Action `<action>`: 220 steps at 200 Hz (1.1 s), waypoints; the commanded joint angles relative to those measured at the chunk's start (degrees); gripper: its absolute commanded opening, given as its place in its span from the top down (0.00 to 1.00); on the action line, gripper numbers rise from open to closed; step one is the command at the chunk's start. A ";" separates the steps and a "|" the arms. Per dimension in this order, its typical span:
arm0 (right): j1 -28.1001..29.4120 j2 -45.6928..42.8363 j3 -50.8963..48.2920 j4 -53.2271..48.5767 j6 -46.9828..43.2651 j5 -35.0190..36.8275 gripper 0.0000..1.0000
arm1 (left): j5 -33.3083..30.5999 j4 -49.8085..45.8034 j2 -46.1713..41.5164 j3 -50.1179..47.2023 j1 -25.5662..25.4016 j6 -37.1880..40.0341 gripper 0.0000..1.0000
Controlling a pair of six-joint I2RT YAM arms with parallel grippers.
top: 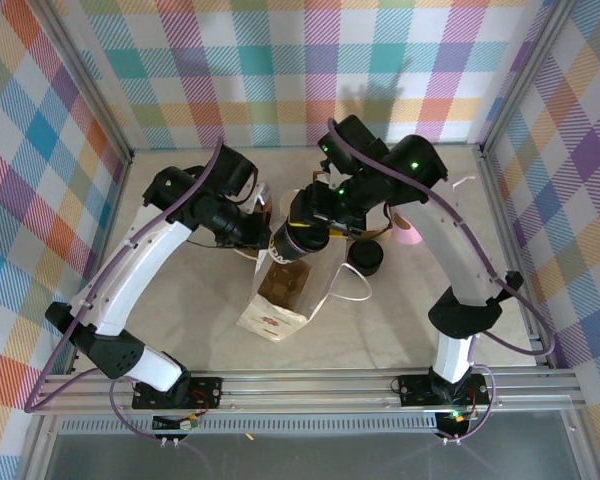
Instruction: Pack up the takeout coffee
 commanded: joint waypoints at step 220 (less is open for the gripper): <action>3.03 -5.48 -12.15 -10.11 4.90 6.42 0.66 | 10.50 23.63 -11.54 -18.27 0.94 -13.82 1.00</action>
